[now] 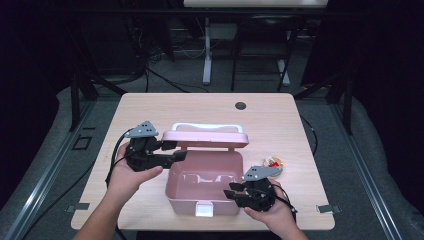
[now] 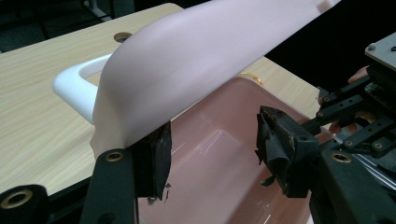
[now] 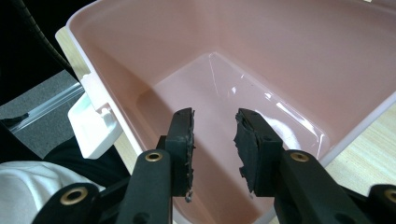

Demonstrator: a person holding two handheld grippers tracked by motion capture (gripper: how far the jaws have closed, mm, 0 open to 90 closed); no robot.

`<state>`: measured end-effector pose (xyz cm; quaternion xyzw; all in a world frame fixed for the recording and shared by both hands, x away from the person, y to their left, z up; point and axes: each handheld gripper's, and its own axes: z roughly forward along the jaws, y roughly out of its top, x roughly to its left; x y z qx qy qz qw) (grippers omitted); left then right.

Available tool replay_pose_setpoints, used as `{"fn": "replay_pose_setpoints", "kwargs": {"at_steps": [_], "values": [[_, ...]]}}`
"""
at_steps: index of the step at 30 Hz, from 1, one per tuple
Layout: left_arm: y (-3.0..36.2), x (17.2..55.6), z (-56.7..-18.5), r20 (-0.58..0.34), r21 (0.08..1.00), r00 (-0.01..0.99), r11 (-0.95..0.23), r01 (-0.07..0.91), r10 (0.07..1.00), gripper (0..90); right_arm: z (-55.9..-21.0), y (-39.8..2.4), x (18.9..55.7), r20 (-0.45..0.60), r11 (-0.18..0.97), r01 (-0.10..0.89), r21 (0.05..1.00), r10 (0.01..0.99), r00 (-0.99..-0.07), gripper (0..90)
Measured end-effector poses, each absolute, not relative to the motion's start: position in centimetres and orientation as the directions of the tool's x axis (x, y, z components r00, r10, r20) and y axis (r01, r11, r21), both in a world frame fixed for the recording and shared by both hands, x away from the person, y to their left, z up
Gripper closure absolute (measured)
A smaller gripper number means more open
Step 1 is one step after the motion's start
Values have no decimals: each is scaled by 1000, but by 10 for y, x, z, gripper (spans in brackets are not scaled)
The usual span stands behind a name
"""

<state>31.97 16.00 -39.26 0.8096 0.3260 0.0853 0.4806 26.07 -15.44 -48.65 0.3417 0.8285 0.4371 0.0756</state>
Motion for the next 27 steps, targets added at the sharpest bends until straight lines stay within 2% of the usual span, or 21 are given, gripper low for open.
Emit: {"fn": "replay_pose_setpoints", "kwargs": {"at_steps": [27], "values": [[161,337,-383,-196,831,762,-307,463,618,446,-487,-155,261,176,384,497,778,626,-760,669]]}}
